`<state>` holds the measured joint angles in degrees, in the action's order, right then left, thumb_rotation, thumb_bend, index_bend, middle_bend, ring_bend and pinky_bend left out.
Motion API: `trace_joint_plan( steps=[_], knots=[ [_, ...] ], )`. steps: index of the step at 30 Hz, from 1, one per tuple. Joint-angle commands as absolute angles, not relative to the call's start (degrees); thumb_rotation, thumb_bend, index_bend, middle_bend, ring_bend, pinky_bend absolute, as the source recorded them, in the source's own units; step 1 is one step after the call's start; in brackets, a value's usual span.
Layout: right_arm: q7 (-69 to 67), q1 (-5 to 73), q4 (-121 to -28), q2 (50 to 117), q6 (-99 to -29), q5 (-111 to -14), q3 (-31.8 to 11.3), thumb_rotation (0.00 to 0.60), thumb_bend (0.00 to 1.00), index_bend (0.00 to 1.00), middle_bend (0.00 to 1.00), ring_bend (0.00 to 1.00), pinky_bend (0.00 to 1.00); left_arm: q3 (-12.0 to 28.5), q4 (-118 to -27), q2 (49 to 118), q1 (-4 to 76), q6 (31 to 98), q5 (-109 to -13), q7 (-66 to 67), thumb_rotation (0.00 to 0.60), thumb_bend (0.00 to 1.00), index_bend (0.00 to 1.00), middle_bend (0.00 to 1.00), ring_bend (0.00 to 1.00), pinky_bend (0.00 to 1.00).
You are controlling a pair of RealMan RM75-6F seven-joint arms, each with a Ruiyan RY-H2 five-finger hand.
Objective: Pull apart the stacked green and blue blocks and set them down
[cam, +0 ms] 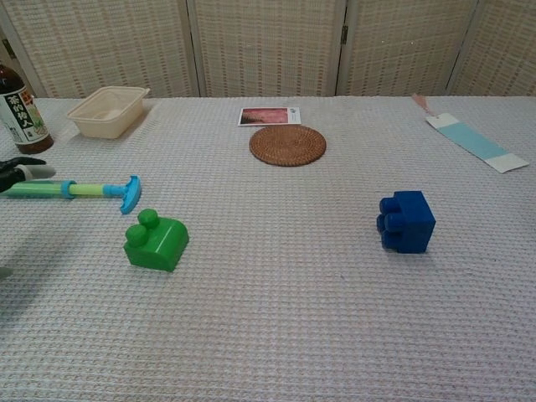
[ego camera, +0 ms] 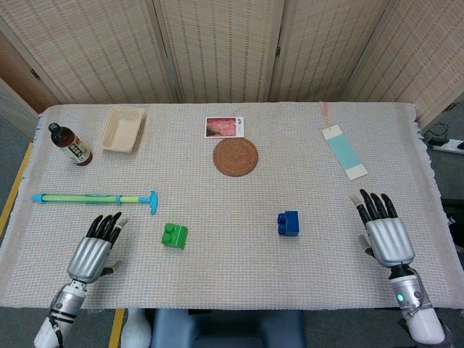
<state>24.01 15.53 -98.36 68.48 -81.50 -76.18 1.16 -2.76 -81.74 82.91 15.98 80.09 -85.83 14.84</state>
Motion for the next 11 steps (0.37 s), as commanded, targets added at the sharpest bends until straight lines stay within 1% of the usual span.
trace_joint_plan(
  steps=[1,3,11],
  knots=[
    [22.48,12.68,-96.92,70.36,-84.05,-76.00,1.81,0.600,0.40,0.00,0.00,0.00,0.00,-4.28,-79.58,84.21,11.47,87.22,-88.59,14.27,0.600,0.24,0.02,0.00,0.00,0.00],
    [22.36,12.44,-97.78,69.48,-82.30,-75.90,2.68,0.600,0.40,0.00,0.00,0.00,0.00,-3.95,-79.01,84.12,10.88,88.73,-89.45,13.40,0.600,0.24,0.02,0.00,0.00,0.00],
    [21.60,11.62,-97.12,69.66,-82.62,-77.79,1.62,0.600,0.40,0.00,0.00,0.00,0.00,-3.06,-79.03,83.34,10.52,87.94,-89.62,12.61,0.600,0.24,0.03,0.00,0.00,0.00]
  ],
)
